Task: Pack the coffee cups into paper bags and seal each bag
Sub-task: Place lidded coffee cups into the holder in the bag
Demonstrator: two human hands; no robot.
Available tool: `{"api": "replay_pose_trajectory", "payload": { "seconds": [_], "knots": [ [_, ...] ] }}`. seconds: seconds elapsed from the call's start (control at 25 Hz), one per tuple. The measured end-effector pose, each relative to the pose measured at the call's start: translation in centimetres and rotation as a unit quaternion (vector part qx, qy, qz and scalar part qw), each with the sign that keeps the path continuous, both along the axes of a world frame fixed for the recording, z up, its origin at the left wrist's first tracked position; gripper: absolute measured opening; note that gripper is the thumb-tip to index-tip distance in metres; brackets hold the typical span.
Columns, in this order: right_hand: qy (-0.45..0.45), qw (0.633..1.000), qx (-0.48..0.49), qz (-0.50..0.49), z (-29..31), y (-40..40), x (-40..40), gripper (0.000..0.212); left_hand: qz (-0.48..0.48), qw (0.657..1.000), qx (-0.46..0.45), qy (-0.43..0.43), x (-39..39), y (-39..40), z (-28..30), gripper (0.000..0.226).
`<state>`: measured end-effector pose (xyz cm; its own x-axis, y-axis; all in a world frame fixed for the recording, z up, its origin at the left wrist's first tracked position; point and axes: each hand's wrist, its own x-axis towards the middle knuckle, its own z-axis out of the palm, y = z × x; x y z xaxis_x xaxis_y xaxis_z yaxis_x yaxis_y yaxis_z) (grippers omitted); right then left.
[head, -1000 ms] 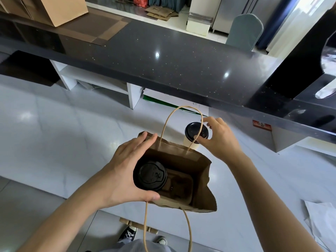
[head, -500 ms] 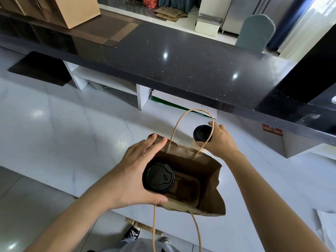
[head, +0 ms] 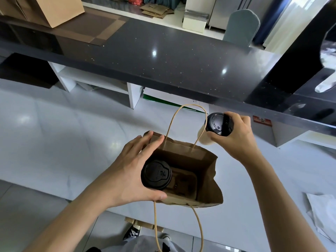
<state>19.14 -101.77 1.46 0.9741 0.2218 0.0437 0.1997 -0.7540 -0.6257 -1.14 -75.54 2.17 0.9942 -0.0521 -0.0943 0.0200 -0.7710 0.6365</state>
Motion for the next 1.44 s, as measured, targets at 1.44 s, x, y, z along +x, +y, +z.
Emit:
{"api": "replay_pose_trajectory", "payload": {
  "seconds": [1.44],
  "knots": [
    [-0.023,0.91,-0.326,0.256,3.0,4.3,-11.7,0.078,-0.024,0.999,0.018,0.022,0.8,0.3,-0.3,0.127]
  ]
}}
